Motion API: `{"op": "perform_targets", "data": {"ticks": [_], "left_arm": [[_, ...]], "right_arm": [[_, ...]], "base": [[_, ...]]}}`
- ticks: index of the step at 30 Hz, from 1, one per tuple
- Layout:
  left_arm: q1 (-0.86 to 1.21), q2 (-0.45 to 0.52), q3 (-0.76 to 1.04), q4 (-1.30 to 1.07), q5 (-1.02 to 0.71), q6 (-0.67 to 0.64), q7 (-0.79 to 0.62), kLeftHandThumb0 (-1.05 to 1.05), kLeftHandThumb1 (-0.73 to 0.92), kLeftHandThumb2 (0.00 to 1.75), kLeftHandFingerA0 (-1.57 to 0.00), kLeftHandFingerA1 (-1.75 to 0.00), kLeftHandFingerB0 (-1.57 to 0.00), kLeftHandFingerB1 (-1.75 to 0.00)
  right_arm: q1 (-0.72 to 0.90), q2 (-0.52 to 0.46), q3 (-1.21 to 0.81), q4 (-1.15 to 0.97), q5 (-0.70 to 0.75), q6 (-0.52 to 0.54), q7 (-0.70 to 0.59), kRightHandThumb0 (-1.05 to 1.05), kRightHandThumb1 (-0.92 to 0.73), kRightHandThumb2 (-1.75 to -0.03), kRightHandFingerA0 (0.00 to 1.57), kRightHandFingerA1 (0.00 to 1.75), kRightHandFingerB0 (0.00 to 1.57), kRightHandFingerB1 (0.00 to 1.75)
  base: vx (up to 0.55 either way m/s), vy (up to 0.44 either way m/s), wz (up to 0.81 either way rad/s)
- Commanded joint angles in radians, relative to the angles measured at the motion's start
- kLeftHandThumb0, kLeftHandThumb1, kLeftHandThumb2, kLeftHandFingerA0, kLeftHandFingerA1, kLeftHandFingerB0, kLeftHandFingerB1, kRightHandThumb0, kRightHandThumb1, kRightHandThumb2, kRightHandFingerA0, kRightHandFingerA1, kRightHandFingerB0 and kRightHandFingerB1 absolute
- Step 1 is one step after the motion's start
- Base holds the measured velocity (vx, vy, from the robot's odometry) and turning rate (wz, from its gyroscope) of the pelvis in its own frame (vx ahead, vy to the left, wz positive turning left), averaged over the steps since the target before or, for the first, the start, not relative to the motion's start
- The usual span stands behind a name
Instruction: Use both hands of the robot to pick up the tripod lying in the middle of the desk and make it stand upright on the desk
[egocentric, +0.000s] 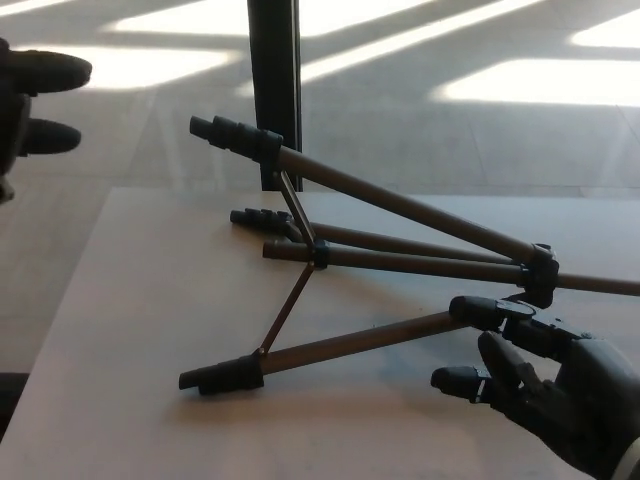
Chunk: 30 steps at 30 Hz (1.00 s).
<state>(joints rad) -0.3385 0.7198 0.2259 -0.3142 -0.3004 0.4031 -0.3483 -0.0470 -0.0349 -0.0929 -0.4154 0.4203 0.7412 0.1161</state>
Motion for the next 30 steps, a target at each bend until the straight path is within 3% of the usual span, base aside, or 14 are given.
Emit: {"op": "perform_targets", "data": {"ticks": [1,3,7,12,15,20,21,22,23,26,28,29,30], "left_arm": [[-0.101,0.047,-0.128,0.069,0.162,-0.104,-0.037,-0.67,0.63,0.59,-0.43,-0.60,-0.44,-0.46],[-0.161,0.059,-0.191,0.080,0.201,-0.090,-0.045,-0.68,0.62,0.59,-0.44,-0.57,-0.45,-0.45],[-0.366,0.053,-0.329,0.065,0.277,-0.053,-0.068,-0.60,0.58,0.57,-0.42,-0.64,-0.46,-0.50],[-0.581,0.019,-0.441,0.136,0.383,-0.149,-0.073,-0.56,0.56,0.56,-0.48,-0.63,-0.48,-0.53],[-0.769,0.012,-0.541,0.197,0.457,-0.095,-0.124,-0.65,0.61,0.58,-0.39,-0.59,-0.44,-0.45],[-0.915,-0.041,-0.601,0.298,0.510,-0.142,-0.094,-0.72,0.62,0.59,-0.36,-0.63,-0.43,-0.45],[-0.956,-0.066,-0.617,0.327,0.527,-0.161,-0.077,-0.72,0.46,0.91,-0.34,-0.67,-0.37,-0.55],[-0.985,-0.078,-0.635,0.345,0.543,-0.172,-0.075,-0.76,0.62,0.59,-0.26,-0.66,-0.36,-0.45],[-1.001,-0.080,-0.648,0.352,0.552,-0.175,-0.082,-0.76,0.62,0.59,-0.26,-0.66,-0.36,-0.45],[-1.044,-0.085,-0.752,0.365,0.657,-0.236,-0.103,-0.89,0.66,0.61,-0.06,-0.60,-0.15,-0.42],[-1.053,-0.081,-0.773,0.363,0.665,-0.222,-0.119,-0.89,0.66,0.61,-0.06,-0.60,-0.15,-0.42],[-1.021,-0.084,-0.824,0.331,0.701,-0.222,-0.132,-0.41,0.22,0.92,-0.05,-0.56,0.00,-0.50],[-1.004,-0.087,-0.852,0.320,0.725,-0.219,-0.133,-0.41,0.22,0.92,-0.05,-0.56,0.00,-0.50]], "right_arm": [[-0.023,0.008,0.002,0.043,-0.032,0.029,-0.062,-0.67,-0.71,-0.61,0.67,0.73,0.59,0.52],[-0.016,0.006,0.006,0.047,-0.026,0.029,-0.054,-0.67,-0.72,-0.62,0.62,0.76,0.55,0.53],[-0.002,0.019,0.005,0.065,-0.025,0.037,-0.070,-0.70,-0.69,-0.61,0.64,0.78,0.61,0.55],[0.050,0.001,0.018,0.081,-0.044,0.017,-0.053,-0.71,-0.70,-0.61,0.64,0.77,0.59,0.54],[0.114,-0.013,0.047,0.079,-0.059,-0.006,-0.028,-0.67,-0.73,-0.62,0.63,0.76,0.56,0.52],[0.124,-0.011,0.082,0.091,-0.067,0.004,-0.028,-0.68,-0.73,-0.61,0.64,0.81,0.57,0.55],[0.128,-0.017,0.099,0.083,-0.075,0.007,-0.028,-0.69,-0.73,-0.62,0.67,0.81,0.59,0.55],[0.131,-0.021,0.109,0.079,-0.080,0.007,-0.028,-0.69,-0.73,-0.62,0.67,0.80,0.59,0.54],[0.134,-0.022,0.114,0.078,-0.081,0.006,-0.028,-0.69,-0.73,-0.62,0.67,0.80,0.59,0.54],[0.145,-0.015,0.138,0.099,-0.094,-0.025,-0.026,-0.69,-0.72,-0.62,0.72,0.78,0.63,0.55],[0.133,-0.007,0.144,0.104,-0.097,-0.023,-0.038,-0.69,-0.72,-0.62,0.72,0.78,0.63,0.55],[0.149,0.005,0.157,0.097,-0.100,-0.025,-0.047,-0.69,-0.72,-0.61,0.71,0.77,0.64,0.54],[0.152,0.004,0.161,0.093,-0.101,-0.024,-0.047,-0.69,-0.71,-0.61,0.70,0.76,0.63,0.53]], "base": [[0.00,0.000,0.00],[0.00,0.000,0.00],[0.00,0.000,0.00],[0.00,0.000,0.00],[0.00,0.000,0.00],[0.00,0.000,0.00],[0.00,0.000,0.00],[0.00,0.000,0.00],[0.00,0.000,0.00],[0.00,0.000,0.00],[0.00,0.000,0.00],[0.00,0.000,0.00],[0.00,0.000,0.00]]}}
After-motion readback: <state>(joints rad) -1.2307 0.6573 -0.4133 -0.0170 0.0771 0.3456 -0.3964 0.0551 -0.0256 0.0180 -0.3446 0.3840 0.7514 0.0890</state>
